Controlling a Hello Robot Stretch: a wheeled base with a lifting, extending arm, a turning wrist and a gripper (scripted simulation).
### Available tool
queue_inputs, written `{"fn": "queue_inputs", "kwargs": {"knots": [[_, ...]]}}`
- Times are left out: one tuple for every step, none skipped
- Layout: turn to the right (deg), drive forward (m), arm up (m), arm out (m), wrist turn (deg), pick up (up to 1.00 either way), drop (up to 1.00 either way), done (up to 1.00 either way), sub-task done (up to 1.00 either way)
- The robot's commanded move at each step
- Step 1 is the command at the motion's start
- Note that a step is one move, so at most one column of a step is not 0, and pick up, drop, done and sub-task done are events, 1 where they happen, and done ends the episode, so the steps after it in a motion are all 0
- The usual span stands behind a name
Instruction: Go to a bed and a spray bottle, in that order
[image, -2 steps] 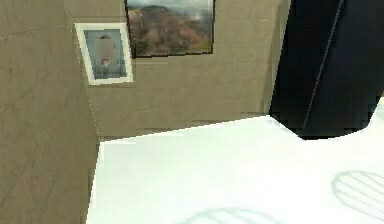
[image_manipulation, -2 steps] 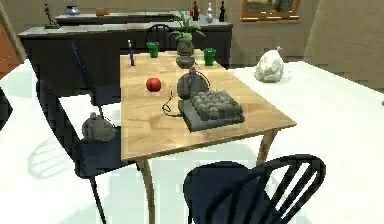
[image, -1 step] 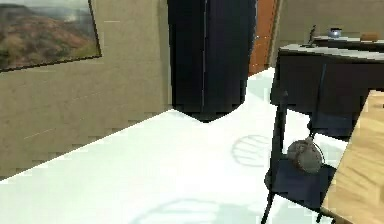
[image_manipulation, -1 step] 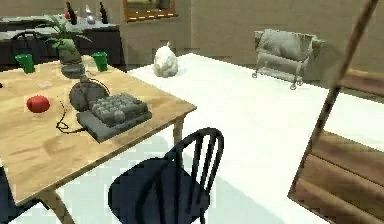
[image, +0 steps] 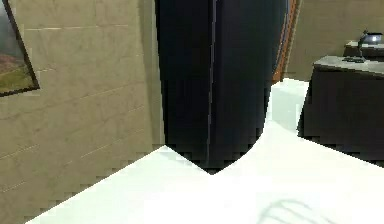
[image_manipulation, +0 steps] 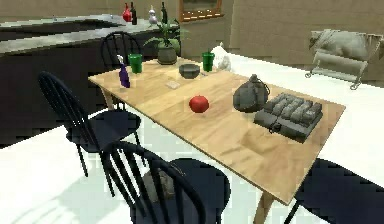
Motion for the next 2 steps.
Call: {"fn": "queue_inputs", "kwargs": {"knots": [[9.0, 0.00, 0.00, 0.00, 0.0, 0.00, 0.00, 0.00, 0.00], [0.0, 0.10, 0.00, 0.00, 0.0, 0.00, 0.00, 0.00, 0.00]]}}
